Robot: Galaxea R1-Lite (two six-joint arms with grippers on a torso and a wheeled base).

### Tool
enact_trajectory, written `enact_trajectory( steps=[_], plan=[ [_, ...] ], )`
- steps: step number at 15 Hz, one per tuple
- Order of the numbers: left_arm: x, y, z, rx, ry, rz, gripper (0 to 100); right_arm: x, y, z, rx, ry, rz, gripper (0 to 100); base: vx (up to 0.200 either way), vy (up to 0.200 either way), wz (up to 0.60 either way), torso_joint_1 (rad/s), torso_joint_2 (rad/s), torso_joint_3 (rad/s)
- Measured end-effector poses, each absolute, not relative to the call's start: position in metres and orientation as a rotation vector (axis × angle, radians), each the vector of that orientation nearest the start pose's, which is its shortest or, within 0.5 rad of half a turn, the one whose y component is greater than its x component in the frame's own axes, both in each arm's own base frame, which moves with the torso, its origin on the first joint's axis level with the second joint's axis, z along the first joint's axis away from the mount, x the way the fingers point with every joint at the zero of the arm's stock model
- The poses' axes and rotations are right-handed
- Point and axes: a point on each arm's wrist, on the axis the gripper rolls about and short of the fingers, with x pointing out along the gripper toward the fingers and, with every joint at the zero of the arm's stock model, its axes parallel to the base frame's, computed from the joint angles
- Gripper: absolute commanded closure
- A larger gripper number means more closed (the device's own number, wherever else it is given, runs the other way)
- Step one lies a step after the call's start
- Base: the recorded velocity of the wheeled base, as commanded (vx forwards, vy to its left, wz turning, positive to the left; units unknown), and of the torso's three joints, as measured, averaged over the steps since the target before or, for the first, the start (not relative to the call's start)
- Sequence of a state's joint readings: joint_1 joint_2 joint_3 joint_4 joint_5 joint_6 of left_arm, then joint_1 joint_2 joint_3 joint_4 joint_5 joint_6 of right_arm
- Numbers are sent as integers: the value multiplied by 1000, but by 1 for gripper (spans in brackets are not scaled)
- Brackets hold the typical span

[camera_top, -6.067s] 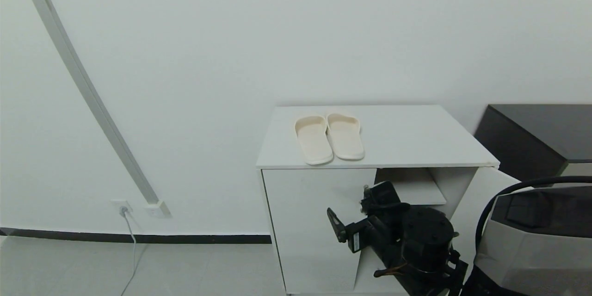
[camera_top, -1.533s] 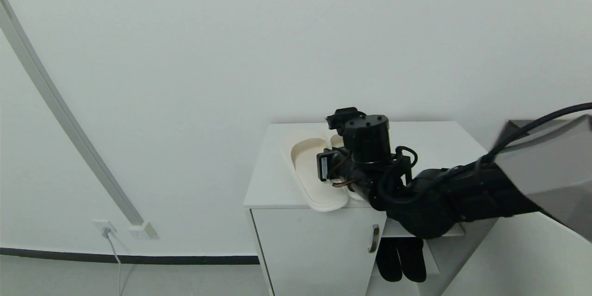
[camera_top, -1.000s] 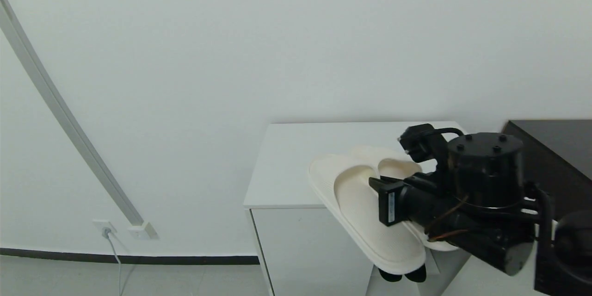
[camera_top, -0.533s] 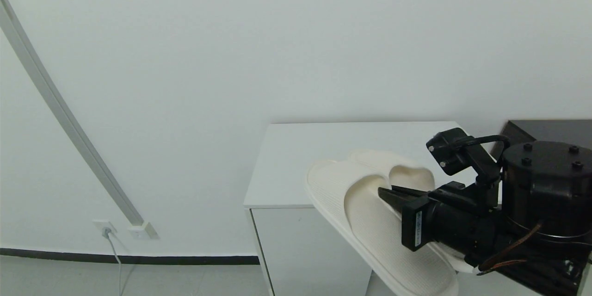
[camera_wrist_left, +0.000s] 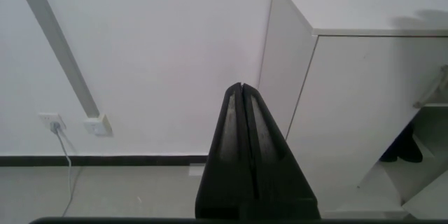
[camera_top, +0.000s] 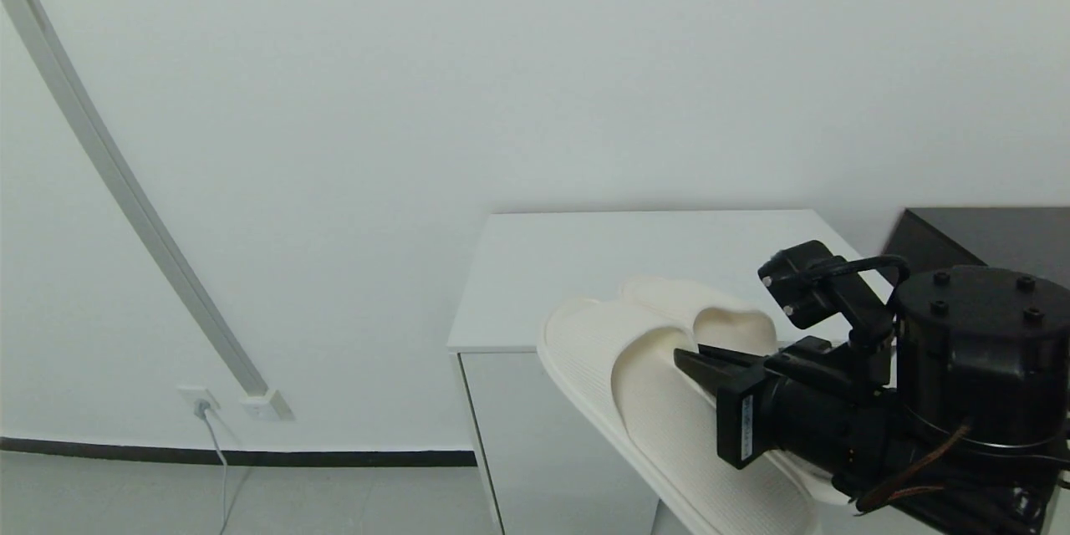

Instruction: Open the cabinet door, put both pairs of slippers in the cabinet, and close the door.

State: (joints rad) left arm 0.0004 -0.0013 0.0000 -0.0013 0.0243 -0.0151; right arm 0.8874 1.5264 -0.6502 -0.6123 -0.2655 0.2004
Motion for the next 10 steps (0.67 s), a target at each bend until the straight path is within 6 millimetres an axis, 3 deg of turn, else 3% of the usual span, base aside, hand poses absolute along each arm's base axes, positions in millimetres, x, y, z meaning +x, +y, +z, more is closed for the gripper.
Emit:
enact_trajectory(
  steps=[4,10],
  plan=[
    [-23,0,76,-15,-2,25,100,166,194,186,44,288,593,100,-200,0,0,-1,1,0],
    [-23,1,76,-15,-2,24,100,166,195,184,36,295,590,100,0,0,0,0,0,0]
  ],
)
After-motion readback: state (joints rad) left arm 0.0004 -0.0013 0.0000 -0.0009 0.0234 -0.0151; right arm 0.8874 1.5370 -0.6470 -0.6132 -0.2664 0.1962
